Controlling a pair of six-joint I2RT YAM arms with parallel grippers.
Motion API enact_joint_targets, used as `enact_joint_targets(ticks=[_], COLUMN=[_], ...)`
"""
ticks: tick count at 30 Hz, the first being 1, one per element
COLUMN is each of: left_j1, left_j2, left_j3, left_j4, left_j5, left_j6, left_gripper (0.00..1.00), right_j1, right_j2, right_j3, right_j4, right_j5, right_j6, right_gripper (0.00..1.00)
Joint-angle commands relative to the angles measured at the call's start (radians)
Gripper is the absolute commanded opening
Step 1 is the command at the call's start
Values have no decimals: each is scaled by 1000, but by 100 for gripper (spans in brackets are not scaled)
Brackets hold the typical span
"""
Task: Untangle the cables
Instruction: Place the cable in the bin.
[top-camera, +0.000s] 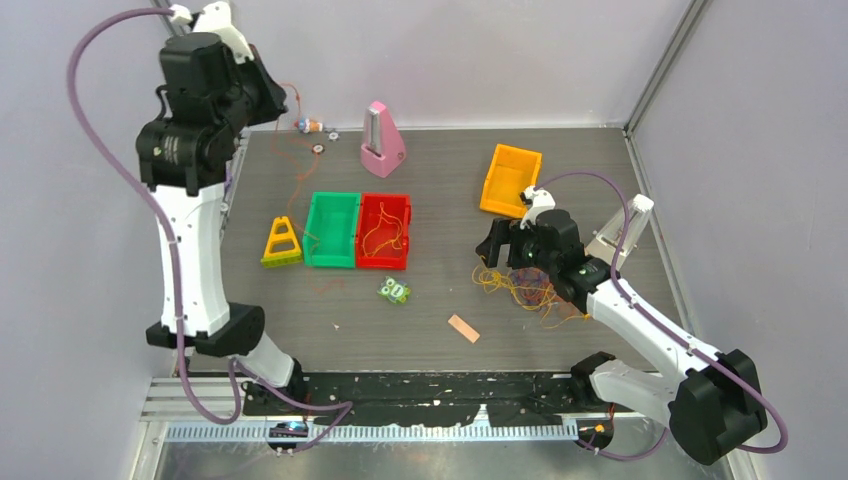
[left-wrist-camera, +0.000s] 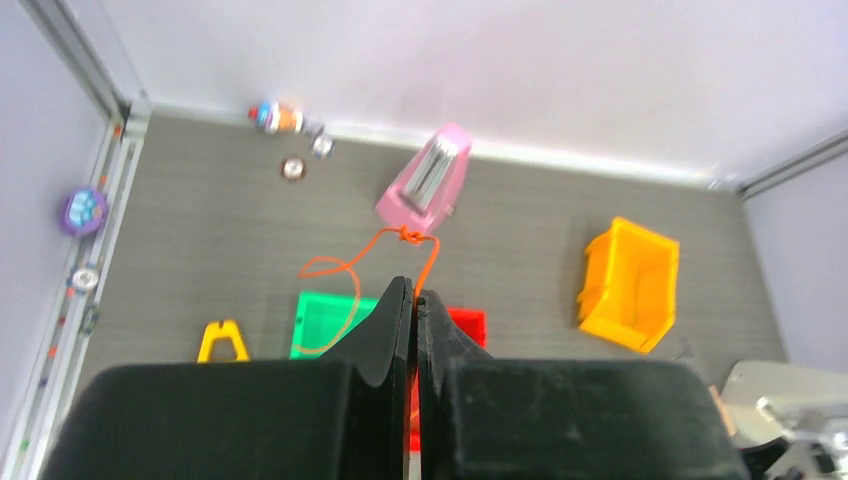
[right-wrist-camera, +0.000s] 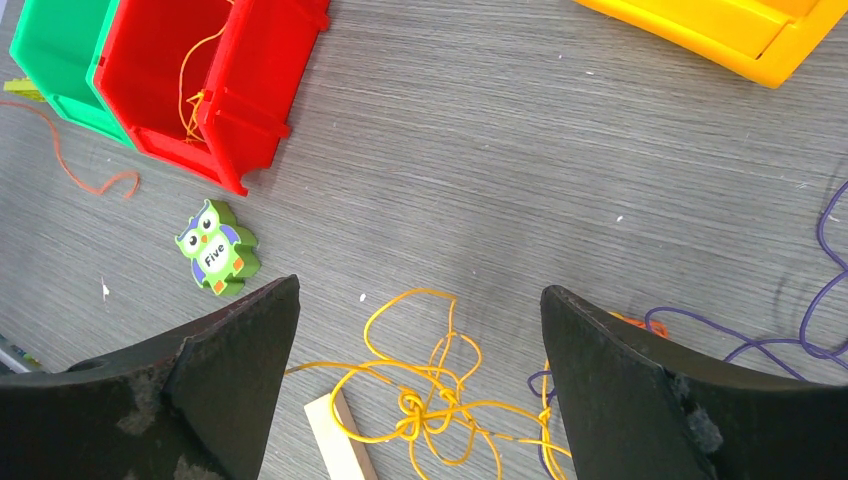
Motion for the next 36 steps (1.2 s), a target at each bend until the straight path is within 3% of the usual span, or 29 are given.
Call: enact_joint_targets(ticks=[1, 11, 16, 18, 21, 24, 31, 36], left_j1=[-4, 9, 24, 24, 24, 25, 26, 26], left_j2=[-91, -92, -36, -76, -172, -230, -275, -285], left_j3=[-6, -72, 63, -24, -333, -509, -756, -838], left_j4=[237, 543, 562, 607, 753, 835, 940, 935], left_j5=[9, -26, -4, 8, 10, -4, -17, -1], left_j6=[-45, -13, -32, -46, -59, -45, -20, -20], left_gripper=[0, 0, 0, 0, 0, 0, 0, 0], right_j1=[1, 1, 1, 1, 2, 0, 1, 1], right_j2=[-22, -42, -47, -50, -46, -44, -42, -29], right_j3=[38, 32, 55, 56, 49, 41, 37, 40], right_j4=[23, 14, -4, -3, 2, 2, -3, 5], right_j5=[11, 20, 28, 37, 38, 26, 27, 22], right_j6=[-4, 1, -4, -6, -2, -1, -10, -4], right_gripper=[95, 95, 95, 95, 95, 95, 95, 95])
